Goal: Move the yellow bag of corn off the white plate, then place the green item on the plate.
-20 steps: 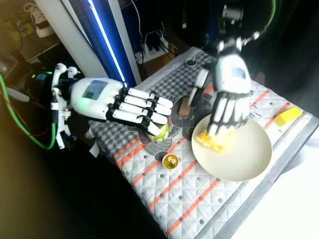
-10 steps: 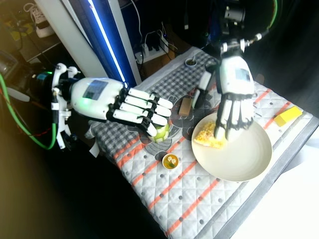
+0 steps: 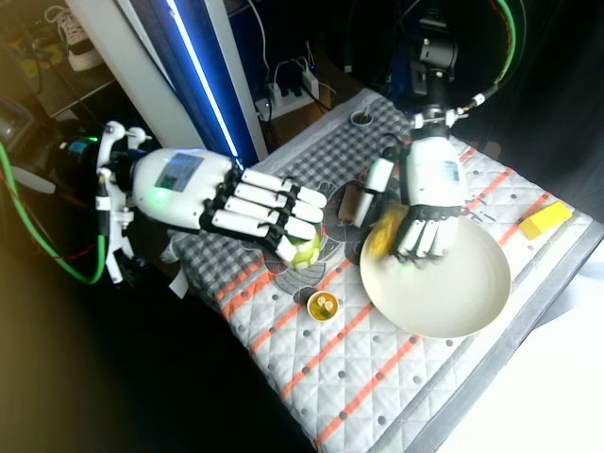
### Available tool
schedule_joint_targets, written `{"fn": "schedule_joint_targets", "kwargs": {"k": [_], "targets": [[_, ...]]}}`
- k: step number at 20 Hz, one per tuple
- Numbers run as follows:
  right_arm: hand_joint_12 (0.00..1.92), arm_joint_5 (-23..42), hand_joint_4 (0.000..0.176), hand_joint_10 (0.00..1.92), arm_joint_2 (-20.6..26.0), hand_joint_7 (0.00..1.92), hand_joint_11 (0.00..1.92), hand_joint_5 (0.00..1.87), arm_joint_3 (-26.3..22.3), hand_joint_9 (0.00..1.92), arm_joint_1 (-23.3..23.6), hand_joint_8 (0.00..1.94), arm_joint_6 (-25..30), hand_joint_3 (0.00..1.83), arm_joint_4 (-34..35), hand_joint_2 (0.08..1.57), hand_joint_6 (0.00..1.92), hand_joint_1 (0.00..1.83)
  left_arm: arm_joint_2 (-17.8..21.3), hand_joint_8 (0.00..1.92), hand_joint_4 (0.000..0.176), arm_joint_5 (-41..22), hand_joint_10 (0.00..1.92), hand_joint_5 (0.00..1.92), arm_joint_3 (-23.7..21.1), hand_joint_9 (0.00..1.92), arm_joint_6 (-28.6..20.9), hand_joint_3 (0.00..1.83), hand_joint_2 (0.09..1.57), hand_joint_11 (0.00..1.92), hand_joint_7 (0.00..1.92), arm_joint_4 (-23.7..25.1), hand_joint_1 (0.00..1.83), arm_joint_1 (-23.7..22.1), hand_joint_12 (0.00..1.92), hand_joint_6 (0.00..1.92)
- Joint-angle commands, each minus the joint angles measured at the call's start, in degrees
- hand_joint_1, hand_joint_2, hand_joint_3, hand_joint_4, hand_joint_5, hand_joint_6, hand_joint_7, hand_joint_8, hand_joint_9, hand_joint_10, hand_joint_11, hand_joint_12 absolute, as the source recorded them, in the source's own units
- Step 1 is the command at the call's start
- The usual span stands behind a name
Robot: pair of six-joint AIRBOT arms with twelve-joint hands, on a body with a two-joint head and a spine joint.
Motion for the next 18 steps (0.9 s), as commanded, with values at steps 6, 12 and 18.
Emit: {"fn": "schedule_joint_targets", "kwargs": {"k": [6, 12, 18], "targets": [[0.86, 7.28, 0.0, 0.01, -0.04, 0.11, 0.0, 0.14, 0.32, 0.13, 0.34, 0.0, 0.51, 0.0, -0.1, 1.3, 0.01, 0.59, 5.83, 1.42, 0.0, -10.38, 1.62, 0.29, -7.07, 0.57, -0.17, 0.52, 1.2, 0.73, 0.49, 0.94, 0.52, -1.31, 1.88, 1.1], [1.05, 7.72, 0.0, 0.0, -0.04, 0.06, 0.0, 0.11, 0.31, 0.09, 0.0, 0.0, 1.56, 0.0, 0.11, 1.3, 0.01, 0.63, 18.02, 1.86, 0.155, -23.77, 1.9, 0.38, -21.03, 0.74, -7.57, 0.02, 1.49, 0.9, 0.68, 11.11, 0.56, 1.19, 1.92, 1.9], [0.74, 8.34, 0.0, 0.01, -0.02, 0.04, 0.0, 0.11, 0.33, 0.08, -0.35, 0.0, 2.19, 0.0, 0.46, 1.31, 0.0, 0.59, 20.5, 1.55, 0.0, -26.17, 1.88, 0.7, -24.23, 0.84, -8.81, 0.05, 1.24, 0.97, 0.75, 13.81, 1.13, 2.84, 1.92, 1.38]]}}
